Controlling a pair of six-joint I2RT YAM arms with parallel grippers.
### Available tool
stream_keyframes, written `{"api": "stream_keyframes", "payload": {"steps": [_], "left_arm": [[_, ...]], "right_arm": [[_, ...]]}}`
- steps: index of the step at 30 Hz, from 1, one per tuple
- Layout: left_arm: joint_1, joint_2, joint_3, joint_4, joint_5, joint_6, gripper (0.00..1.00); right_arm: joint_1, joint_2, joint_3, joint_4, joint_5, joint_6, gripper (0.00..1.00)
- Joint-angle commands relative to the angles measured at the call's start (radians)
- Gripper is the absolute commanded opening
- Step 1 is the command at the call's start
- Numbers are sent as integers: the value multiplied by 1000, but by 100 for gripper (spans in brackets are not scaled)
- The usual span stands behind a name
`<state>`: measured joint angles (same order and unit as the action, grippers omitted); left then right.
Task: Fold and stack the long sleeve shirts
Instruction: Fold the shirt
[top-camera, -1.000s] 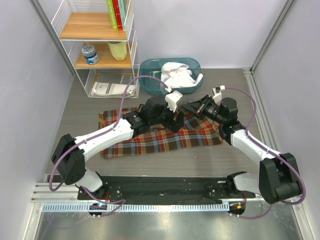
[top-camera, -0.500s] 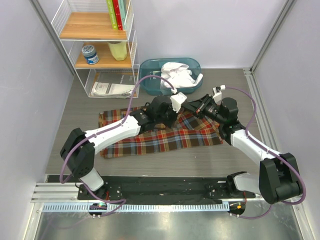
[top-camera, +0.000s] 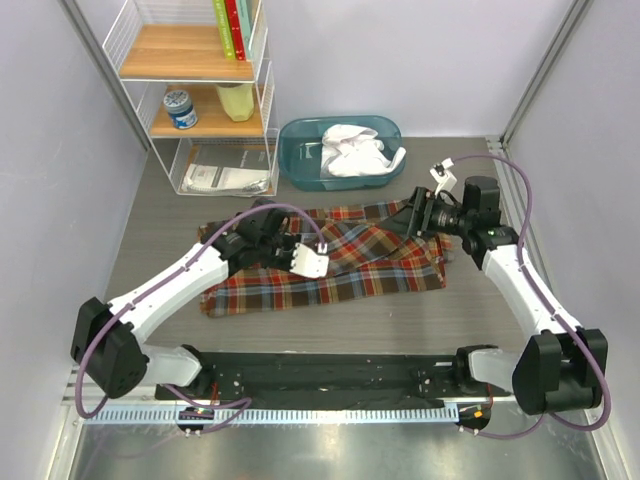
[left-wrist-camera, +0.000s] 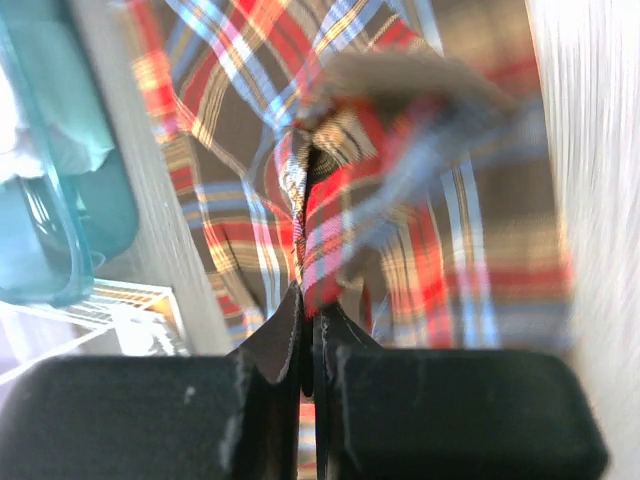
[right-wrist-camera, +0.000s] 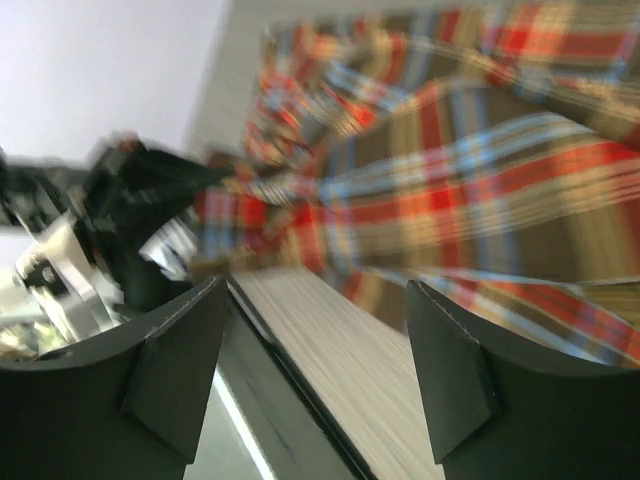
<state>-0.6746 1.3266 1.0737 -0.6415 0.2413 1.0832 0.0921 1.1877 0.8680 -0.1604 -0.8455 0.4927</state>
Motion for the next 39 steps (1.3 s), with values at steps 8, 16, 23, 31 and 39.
{"api": "stream_keyframes", "payload": {"steps": [8, 16, 23, 31, 39], "left_arm": [[194, 23, -86, 68, 114, 679, 0], [277, 39, -150, 77, 136, 830, 0], [380, 16, -224, 101, 79, 882, 32], [497, -26, -136, 74, 85, 493, 82], [500, -66, -2, 129, 99, -138, 100]], "right_arm": [[-12, 125, 95, -390, 68, -552, 68], [-8, 231, 118, -409, 132, -608, 58], [21, 282, 123, -401, 197, -586, 56], [54, 384, 112, -372, 429, -537, 53], [-17, 536, 124, -390, 643, -589, 44]]}}
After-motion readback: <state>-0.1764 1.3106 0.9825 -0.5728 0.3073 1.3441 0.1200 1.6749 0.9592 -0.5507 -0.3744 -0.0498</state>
